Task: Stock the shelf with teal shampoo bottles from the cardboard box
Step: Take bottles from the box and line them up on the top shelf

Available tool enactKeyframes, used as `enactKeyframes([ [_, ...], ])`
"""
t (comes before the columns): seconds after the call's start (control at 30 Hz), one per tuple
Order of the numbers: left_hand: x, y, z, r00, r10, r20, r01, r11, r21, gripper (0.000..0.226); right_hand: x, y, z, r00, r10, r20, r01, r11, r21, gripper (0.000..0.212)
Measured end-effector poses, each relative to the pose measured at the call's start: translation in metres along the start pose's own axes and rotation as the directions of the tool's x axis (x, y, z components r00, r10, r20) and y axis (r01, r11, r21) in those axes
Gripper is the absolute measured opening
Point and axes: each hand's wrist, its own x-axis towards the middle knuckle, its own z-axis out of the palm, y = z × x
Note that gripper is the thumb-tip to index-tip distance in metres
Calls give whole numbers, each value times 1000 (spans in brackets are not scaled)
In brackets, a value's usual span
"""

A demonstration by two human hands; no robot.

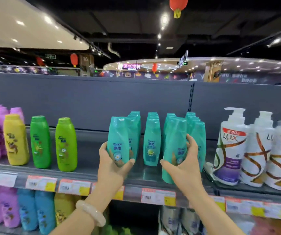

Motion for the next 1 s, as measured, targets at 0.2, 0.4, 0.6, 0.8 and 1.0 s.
enactKeyframes([
  [0.2, 25, -15, 1, 999, -14, -42, 16, 999, 48, 69, 17, 13, 37, 996, 11, 86, -15, 999, 38, 99],
  [0.4, 47, -31, 11, 993, -105, 63, 90, 975, 202, 69, 14, 37, 63, 994, 68, 91, -69, 998, 12, 96],
  [0.6, 52, -40, 5, 954, -219, 205, 139, 928, 345, 73, 11, 31, 62, 992, 80, 95, -66, 987, -145, 102],
  [0.8, 54, -36, -17, 879, -234, 414, 65, 922, 382, 46, 6, 31, 54, 979, 158, 127, -113, 945, -305, 95],
  [1.0, 56, -36, -10, 902, -208, 380, 31, 906, 422, 48, 4, 27, 57, 982, 161, 100, -119, 933, -339, 92],
])
